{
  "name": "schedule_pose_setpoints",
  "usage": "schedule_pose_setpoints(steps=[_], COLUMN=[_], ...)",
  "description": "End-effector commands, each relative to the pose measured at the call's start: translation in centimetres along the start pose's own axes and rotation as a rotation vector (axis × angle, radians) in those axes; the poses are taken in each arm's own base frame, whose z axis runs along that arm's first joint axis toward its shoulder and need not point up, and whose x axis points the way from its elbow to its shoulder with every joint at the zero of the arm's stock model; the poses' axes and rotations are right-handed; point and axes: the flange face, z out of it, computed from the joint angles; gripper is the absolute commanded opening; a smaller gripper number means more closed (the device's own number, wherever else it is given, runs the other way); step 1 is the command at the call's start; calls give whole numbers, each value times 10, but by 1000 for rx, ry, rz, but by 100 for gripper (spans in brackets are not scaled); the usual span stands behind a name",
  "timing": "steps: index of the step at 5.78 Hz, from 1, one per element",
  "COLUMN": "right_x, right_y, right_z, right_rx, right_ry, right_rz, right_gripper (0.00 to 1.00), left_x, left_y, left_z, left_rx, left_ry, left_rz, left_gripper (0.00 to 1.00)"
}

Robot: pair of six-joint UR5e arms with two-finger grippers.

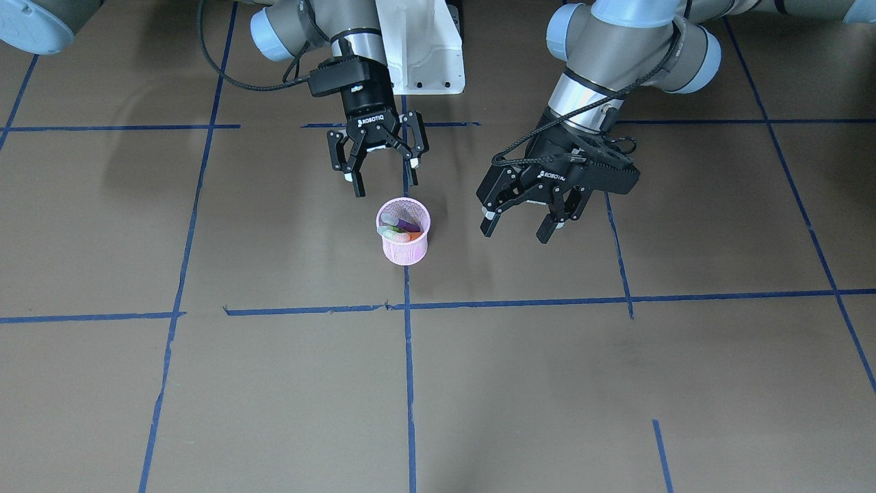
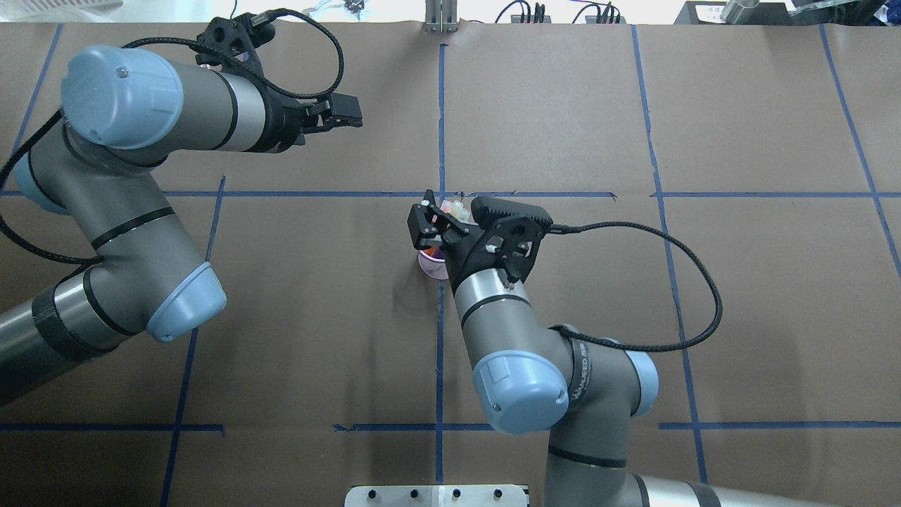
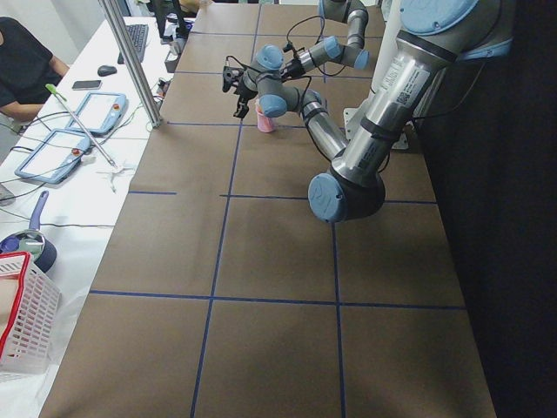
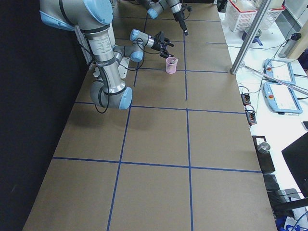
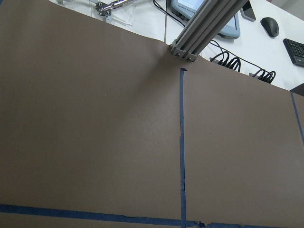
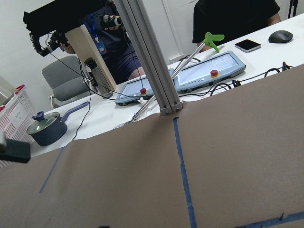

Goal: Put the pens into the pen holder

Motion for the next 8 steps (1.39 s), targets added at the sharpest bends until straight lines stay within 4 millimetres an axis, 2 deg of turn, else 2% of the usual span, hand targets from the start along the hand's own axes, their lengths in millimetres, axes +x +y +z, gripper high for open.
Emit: schedule_pose_setpoints(steps=[1,2,3,4,5,6,7,8], right_x=[14,38,64,96,129,183,231,295], right_y=[-55,-93,-126,-153,-188,-233,-277,-306], right_z=[29,51,68,80,88,92,88,78], right_rx=[-74,-140,-216,-267,-337,-441,-519,-589], right_ry=[13,40,55,80,93,109,113,133], right_rz=[33,29,-31,-89,-121,-154,-172,-198], right_gripper=[91,91,91,90,90,98,100,100], left_x=[-33,-60,-101,-155,-195,-247,-288,-320], left_y=[3,4,-4,-36,-74,-99,-124,-144], left_z=[6,9,8,-12,-39,-72,-109,-137], left_rx=[-17,-27,-49,-137,-221,-285,-293,-288], left_ry=[-54,-93,-146,-169,-139,-130,-119,-140], left_rz=[99,188,282,356,395,421,404,418], left_gripper=[99,99,99,99,99,99,100,100])
